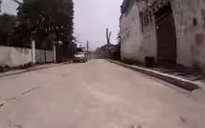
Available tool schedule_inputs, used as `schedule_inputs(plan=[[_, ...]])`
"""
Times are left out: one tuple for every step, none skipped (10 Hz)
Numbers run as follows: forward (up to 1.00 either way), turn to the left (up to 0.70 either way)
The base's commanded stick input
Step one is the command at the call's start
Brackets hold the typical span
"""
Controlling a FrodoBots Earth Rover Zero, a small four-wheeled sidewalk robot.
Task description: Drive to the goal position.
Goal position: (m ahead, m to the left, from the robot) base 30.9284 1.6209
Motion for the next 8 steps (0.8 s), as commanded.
schedule_inputs(plan=[[1.00, 0.00], [1.00, 0.00], [1.00, 0.00], [1.00, 0.00], [1.00, 0.00], [1.00, 0.00], [1.00, 0.00], [1.00, 0.00]])
